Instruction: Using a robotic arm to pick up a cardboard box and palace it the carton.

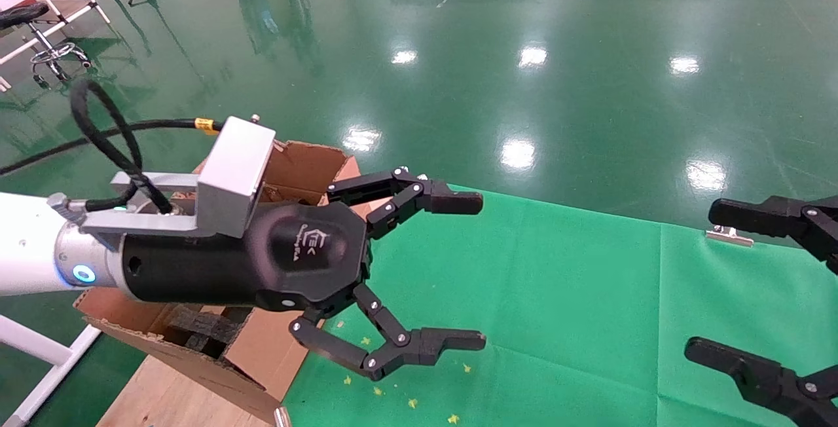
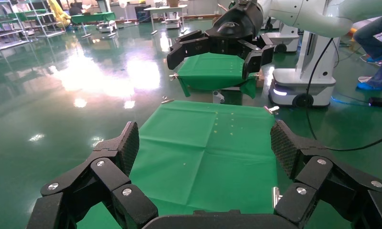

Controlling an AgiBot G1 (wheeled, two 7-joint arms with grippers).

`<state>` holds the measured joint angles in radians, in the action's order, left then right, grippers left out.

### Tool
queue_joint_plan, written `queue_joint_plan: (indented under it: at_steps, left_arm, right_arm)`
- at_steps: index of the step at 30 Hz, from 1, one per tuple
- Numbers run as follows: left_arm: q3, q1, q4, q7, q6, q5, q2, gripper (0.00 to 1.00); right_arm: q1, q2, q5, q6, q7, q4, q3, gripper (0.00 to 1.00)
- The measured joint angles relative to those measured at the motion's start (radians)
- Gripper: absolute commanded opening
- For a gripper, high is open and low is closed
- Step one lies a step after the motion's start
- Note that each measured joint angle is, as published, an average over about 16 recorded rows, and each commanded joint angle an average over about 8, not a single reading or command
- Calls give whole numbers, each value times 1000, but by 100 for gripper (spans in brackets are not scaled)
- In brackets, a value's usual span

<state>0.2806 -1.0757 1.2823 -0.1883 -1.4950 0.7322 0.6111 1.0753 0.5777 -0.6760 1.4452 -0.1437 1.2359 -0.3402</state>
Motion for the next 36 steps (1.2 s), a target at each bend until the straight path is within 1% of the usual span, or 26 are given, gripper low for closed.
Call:
queue_joint_plan:
  at_steps: [36]
  left_arm:
    - [0,0,0,0,0,0,0,100]
  right_arm:
    - [0,0,0,0,0,0,0,100]
